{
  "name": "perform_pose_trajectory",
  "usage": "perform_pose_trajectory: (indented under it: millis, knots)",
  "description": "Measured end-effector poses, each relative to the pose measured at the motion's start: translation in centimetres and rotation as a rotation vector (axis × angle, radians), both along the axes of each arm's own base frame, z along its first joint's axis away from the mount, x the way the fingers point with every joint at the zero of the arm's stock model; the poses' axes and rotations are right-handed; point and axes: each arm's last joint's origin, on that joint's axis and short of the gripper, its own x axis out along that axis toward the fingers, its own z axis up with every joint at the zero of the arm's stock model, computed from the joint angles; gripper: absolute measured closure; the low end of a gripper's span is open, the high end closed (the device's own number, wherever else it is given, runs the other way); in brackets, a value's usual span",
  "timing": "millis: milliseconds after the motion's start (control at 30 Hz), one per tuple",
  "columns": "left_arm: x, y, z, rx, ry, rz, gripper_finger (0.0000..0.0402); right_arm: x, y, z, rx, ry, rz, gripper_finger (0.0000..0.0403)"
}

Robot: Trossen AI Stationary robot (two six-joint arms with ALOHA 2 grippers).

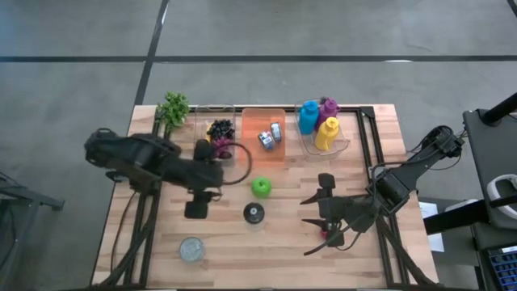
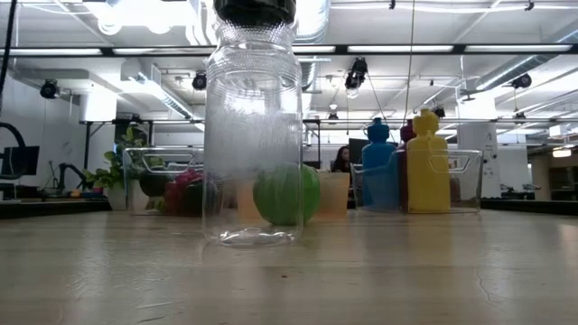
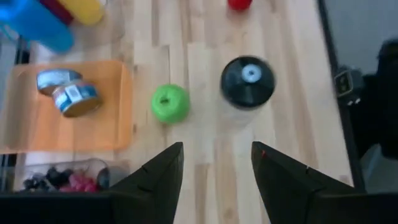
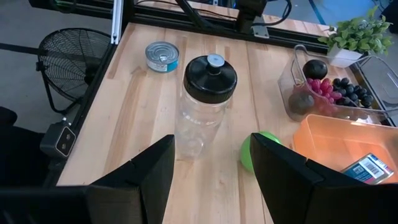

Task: Pick & Place Food Item
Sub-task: Put the transparent water bottle into the right transparent bin

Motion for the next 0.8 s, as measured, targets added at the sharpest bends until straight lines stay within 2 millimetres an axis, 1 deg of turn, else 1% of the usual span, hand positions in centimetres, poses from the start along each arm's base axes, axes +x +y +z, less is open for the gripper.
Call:
perform_pose_trajectory:
  millis: [133,233,333,467,567,700,800]
  knots:
    - [-1.8,-0.8,-0.5,-0.041,-0.096,-0.033,0.0235,0.0,0.0,-0.1,-0.003,-0.002,0.000,0.0197]
    - [-3.0,-1.0,-1.4,-0.067,-0.160,-0.065,0.0257,0.2,0.1,-0.4,0.004,-0.020,0.000,0.0197]
    - [-4.1,-1.0,-2.6,-0.094,-0.219,-0.081,0.0280,0.4,0.3,-1.1,0.010,-0.032,0.000,0.0197]
    - [-5.3,-0.5,-4.3,-0.119,-0.292,-0.082,0.0307,0.8,0.4,-2.9,0.003,-0.090,-0.051,0.0197]
    - [-5.9,-0.2,-5.5,-0.135,-0.345,-0.077,0.0323,1.2,0.5,-4.5,0.031,-0.138,-0.062,0.0197]
    - [-6.4,0.1,-7.0,-0.122,-0.375,-0.092,0.0332,1.4,0.8,-6.2,0.065,-0.224,-0.047,0.0197]
    - [-6.7,0.2,-8.0,-0.091,-0.367,-0.097,0.0332,1.4,0.7,-7.3,0.077,-0.248,-0.045,0.0197]
